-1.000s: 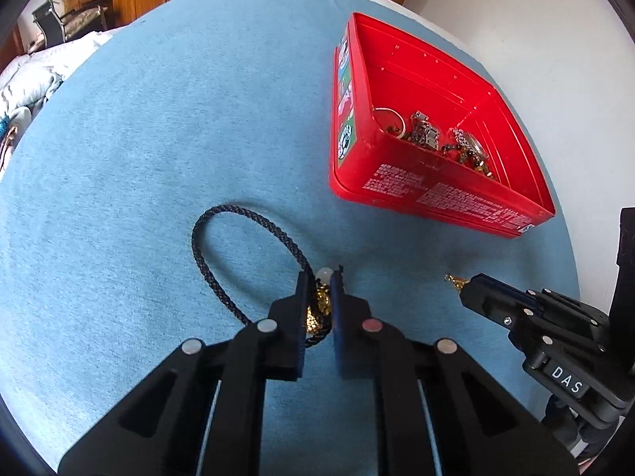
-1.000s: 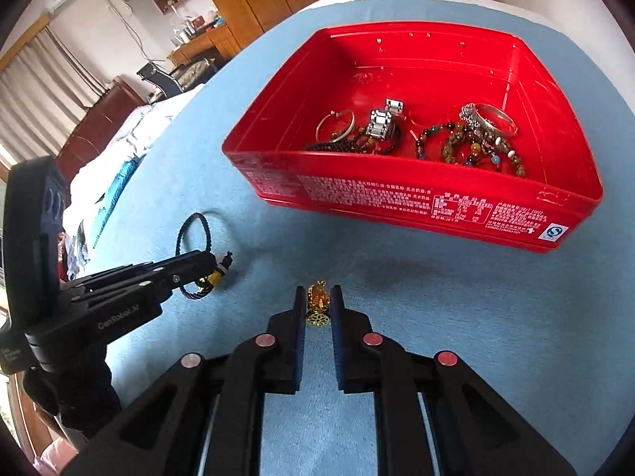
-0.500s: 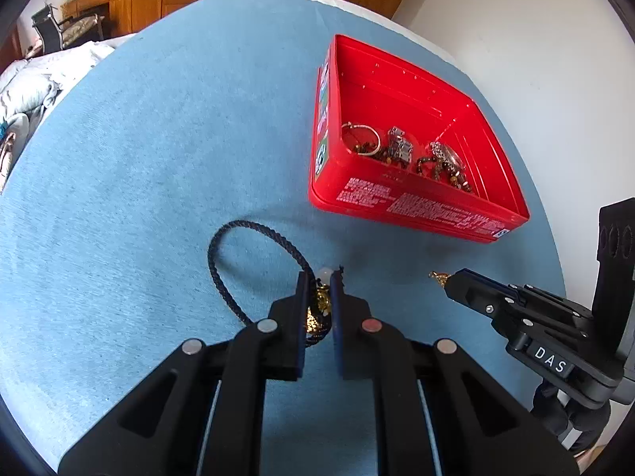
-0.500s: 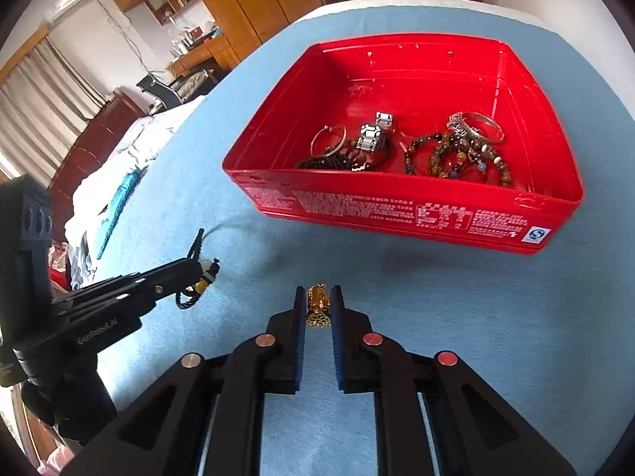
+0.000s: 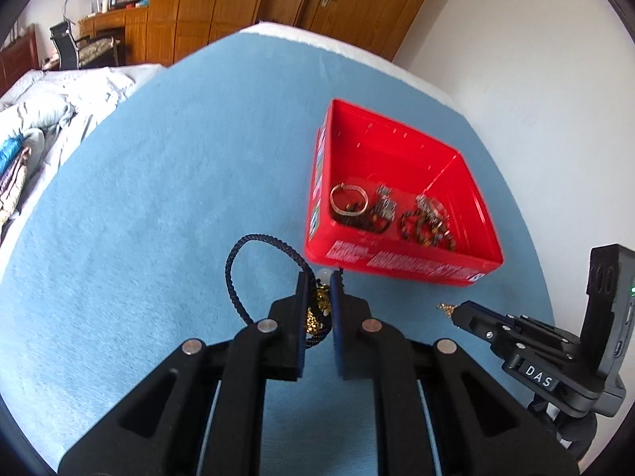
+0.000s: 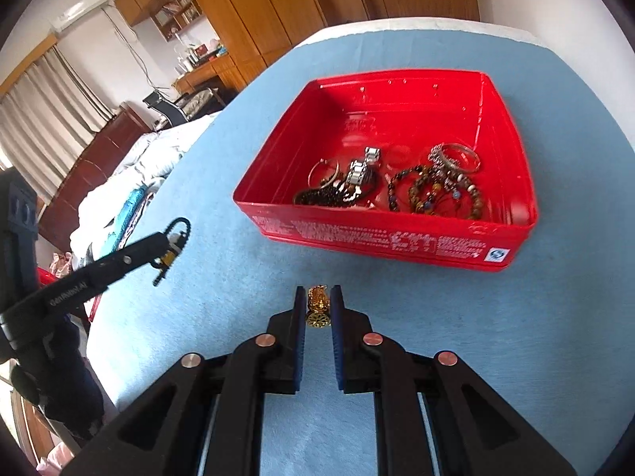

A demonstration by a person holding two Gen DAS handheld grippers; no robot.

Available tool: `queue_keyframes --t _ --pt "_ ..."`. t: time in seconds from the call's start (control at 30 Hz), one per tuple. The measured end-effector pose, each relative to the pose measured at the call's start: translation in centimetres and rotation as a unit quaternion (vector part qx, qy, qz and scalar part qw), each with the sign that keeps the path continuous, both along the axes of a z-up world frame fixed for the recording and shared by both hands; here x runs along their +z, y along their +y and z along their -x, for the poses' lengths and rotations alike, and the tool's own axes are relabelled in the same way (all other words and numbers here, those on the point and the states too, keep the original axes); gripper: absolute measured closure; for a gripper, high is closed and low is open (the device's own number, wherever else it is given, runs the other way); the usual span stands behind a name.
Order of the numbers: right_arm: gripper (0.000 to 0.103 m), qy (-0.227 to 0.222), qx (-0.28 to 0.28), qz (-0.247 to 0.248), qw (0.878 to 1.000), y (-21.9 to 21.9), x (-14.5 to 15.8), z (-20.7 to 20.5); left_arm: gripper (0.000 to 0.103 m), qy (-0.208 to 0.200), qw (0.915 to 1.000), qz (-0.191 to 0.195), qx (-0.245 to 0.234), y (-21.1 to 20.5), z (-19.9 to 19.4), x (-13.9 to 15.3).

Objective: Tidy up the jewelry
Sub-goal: 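Carry the black cord and gold pendant into the red tin and open both tools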

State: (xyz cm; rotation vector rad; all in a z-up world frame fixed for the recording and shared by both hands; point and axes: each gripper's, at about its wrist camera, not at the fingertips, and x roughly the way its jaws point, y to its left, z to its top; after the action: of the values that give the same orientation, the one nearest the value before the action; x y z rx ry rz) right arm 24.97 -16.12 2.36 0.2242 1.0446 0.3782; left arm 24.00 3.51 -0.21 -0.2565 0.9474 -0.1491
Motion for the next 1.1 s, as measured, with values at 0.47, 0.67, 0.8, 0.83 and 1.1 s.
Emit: queue_keyframes --t 0.47,0.67,0.8,0.83,1.1 --pt "0.091 -0.021 -0.034 -0.011 0.999 -3.7 3.4 -1.8 0.094 -0.048 0.9986 -0.019 -0.008 -4.1 -3.1 4.3" --pt "0.091 -0.037 -0.048 -0.013 0.998 -5.0 5.1 -4.6 0.094 -0.06 0.9974 -0.03 -0.026 -7.2 -6.4 5.8" --pt "0.091 -0.034 -0.056 -0.005 0.998 -5.3 5.1 -7.3 0.094 -0.052 0.9975 -0.029 -0.038 -9.1 -9.7 5.5" --pt "0.091 -0.032 -0.058 -0.005 0.998 -5.3 5.0 -8.1 0.094 -0.048 0.9976 -0.03 -0.039 -9.5 -10.5 5.2" --pt "0.092 -0.005 -0.069 0.02 0.997 -5.1 2.5 -14.4 0.094 -0.004 0.9978 -0.027 -0.06 -12.2 -17.4 1.4"
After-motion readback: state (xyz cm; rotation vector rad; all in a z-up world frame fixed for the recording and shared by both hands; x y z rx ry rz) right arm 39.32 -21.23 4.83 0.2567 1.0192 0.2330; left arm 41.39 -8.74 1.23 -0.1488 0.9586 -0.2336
